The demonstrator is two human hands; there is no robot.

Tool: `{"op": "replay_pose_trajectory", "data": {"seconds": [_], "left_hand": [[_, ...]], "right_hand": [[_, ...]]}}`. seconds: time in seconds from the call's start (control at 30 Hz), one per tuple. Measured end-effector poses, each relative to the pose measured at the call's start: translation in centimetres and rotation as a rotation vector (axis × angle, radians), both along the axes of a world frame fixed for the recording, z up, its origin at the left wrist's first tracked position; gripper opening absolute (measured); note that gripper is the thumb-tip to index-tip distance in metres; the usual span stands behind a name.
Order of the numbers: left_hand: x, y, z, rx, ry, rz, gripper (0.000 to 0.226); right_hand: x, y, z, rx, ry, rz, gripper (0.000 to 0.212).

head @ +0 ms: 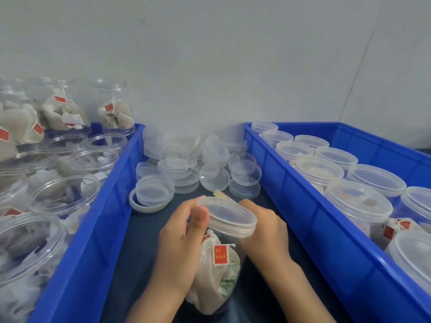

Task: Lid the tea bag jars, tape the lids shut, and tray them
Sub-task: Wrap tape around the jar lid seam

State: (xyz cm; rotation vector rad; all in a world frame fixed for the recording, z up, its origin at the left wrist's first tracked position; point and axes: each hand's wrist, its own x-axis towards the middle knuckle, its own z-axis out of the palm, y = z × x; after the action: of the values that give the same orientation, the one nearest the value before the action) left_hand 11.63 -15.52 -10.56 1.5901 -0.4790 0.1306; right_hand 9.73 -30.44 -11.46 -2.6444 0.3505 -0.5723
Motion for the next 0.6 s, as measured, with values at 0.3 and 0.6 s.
{"op": "replay_pose_trajectory", "data": {"seconds": [0.3, 0.6], "left_hand": [[-2.5, -1.4, -1.0, 0.106, -0.314, 0.443, 0.061], [-2.0, -1.6, -1.3, 0.456, -0.098, 0.350, 0.123]], "right_hand": [[0.2, 0.1, -0.4, -0.027, -0.008, -0.072, 0.021], [0.3, -0.1, 0.1, 0.184, 0.064, 0.033, 0.040]]}}
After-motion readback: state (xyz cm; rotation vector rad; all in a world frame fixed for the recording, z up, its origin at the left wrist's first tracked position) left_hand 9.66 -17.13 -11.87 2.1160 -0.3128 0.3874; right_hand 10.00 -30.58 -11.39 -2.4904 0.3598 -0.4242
